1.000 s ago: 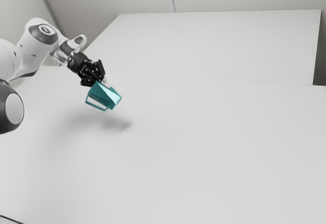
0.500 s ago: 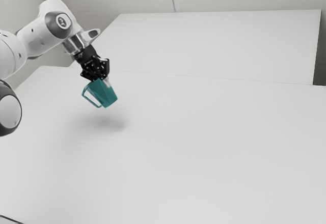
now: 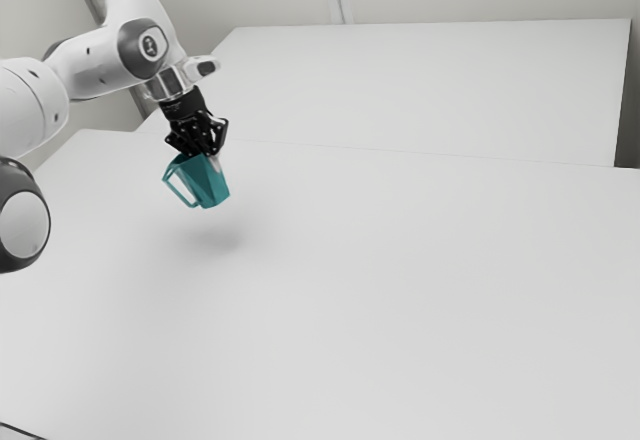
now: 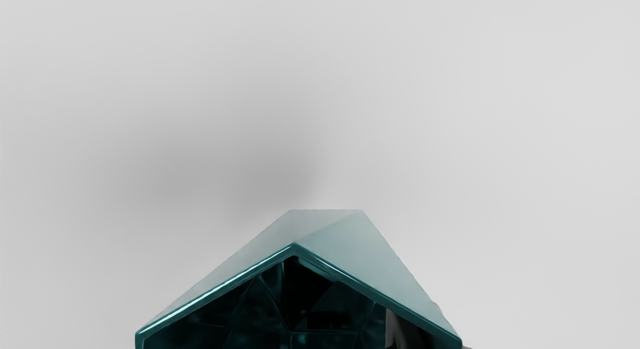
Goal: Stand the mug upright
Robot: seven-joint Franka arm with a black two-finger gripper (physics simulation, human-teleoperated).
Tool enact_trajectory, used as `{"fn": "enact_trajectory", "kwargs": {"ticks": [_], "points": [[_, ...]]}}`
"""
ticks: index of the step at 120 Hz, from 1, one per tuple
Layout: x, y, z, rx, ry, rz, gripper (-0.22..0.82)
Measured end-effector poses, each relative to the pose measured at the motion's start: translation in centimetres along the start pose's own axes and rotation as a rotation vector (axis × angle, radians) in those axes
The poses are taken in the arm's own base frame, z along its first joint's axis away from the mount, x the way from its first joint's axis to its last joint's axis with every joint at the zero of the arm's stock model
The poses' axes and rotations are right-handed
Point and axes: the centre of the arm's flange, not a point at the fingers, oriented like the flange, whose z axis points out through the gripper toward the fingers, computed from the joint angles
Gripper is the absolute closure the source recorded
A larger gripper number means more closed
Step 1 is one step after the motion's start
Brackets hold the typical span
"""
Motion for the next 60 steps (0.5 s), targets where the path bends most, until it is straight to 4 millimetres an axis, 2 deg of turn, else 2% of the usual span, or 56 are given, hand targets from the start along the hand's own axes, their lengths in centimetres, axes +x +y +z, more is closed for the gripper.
{"fn": "enact_trajectory", "kwargs": {"ticks": [60], "points": [[0.4, 1.8, 3.3, 0.078, 0.052, 0.006, 0.79]]}}
